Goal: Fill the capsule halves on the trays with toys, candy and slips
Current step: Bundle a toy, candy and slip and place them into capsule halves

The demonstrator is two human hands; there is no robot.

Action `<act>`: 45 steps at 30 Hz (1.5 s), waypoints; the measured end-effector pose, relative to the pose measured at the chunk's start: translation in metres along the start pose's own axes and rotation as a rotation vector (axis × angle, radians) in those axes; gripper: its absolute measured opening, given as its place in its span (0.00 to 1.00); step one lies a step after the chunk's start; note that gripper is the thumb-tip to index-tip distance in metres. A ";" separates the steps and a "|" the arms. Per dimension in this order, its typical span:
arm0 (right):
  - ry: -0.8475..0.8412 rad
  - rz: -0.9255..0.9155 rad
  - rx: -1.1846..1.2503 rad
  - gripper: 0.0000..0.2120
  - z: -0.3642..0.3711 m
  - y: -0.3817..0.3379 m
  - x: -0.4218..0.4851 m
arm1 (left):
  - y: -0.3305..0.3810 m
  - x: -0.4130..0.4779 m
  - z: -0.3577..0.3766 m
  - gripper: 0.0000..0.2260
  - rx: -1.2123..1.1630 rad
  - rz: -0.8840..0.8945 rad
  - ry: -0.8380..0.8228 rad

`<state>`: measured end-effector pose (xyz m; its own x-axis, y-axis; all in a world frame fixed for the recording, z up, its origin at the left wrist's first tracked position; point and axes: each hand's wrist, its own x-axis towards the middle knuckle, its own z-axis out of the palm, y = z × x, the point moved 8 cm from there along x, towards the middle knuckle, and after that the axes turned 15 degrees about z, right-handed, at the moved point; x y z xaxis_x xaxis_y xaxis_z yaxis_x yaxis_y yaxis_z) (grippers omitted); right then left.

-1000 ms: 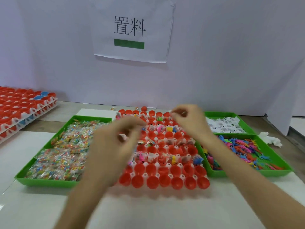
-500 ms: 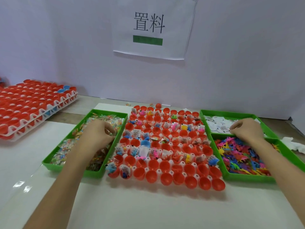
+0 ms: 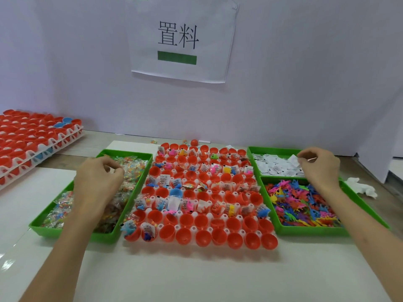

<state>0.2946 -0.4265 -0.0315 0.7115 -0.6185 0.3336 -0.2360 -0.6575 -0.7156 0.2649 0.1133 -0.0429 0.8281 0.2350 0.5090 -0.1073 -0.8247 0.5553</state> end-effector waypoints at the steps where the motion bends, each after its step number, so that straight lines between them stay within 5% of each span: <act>1: 0.018 -0.010 0.015 0.05 -0.003 -0.001 -0.001 | 0.001 0.000 -0.003 0.04 0.017 0.012 0.025; 10: -0.036 0.003 0.101 0.10 -0.011 -0.004 -0.016 | -0.003 -0.001 -0.015 0.02 -0.001 0.027 0.110; 20: -0.104 0.204 0.623 0.14 -0.032 0.023 -0.098 | 0.025 -0.009 -0.017 0.05 -0.216 0.049 0.035; 26: -0.332 0.037 0.685 0.03 -0.029 -0.028 -0.137 | 0.145 -0.068 0.030 0.05 -1.027 0.064 -0.454; 31: -0.693 0.085 0.801 0.06 -0.012 -0.053 -0.168 | 0.190 -0.116 0.053 0.07 -1.025 0.160 -0.379; 36: -0.789 0.023 0.786 0.06 -0.012 -0.070 -0.185 | 0.183 -0.128 0.063 0.08 -1.111 0.020 -0.403; 40: -0.736 -0.064 0.754 0.04 -0.018 -0.080 -0.194 | 0.180 -0.134 0.068 0.10 -1.173 -0.066 -0.474; 45: -0.338 -0.477 0.457 0.04 -0.041 -0.092 -0.201 | 0.184 -0.144 0.076 0.12 -1.325 -0.188 -0.576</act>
<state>0.1460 -0.2592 -0.0083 0.8502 -0.0959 0.5177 0.3961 -0.5313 -0.7489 0.1678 -0.1114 -0.0638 0.9542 -0.2136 0.2097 -0.1290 0.3387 0.9320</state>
